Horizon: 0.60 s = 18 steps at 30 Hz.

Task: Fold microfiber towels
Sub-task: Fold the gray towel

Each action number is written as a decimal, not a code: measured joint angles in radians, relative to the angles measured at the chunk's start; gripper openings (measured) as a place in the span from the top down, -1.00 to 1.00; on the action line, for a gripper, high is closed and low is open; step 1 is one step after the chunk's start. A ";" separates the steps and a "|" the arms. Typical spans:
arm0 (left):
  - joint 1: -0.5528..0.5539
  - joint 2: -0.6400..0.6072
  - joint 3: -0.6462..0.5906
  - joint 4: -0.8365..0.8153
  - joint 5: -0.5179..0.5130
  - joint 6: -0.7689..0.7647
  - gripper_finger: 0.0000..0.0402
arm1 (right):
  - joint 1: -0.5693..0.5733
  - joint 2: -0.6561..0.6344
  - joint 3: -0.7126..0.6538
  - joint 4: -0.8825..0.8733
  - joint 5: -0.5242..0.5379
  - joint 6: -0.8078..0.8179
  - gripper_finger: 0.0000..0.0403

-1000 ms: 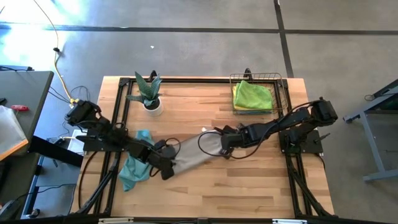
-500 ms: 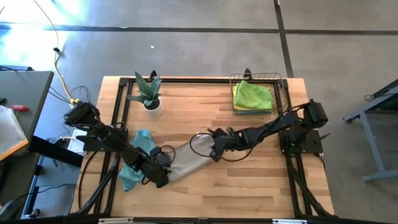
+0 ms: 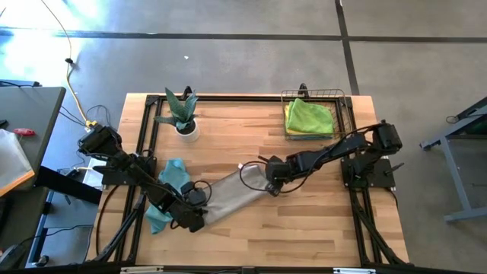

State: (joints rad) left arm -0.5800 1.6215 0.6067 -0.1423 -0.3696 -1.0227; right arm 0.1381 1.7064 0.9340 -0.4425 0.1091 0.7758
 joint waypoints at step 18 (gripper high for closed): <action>0.045 0.002 -0.002 -0.004 -0.044 -0.012 0.37 | -0.023 -0.212 -0.422 0.645 -0.021 0.138 0.10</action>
State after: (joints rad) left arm -0.5348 1.6234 0.6049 -0.1464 -0.4138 -1.0350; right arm 0.1150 1.4941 0.5119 0.2025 0.0883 0.9134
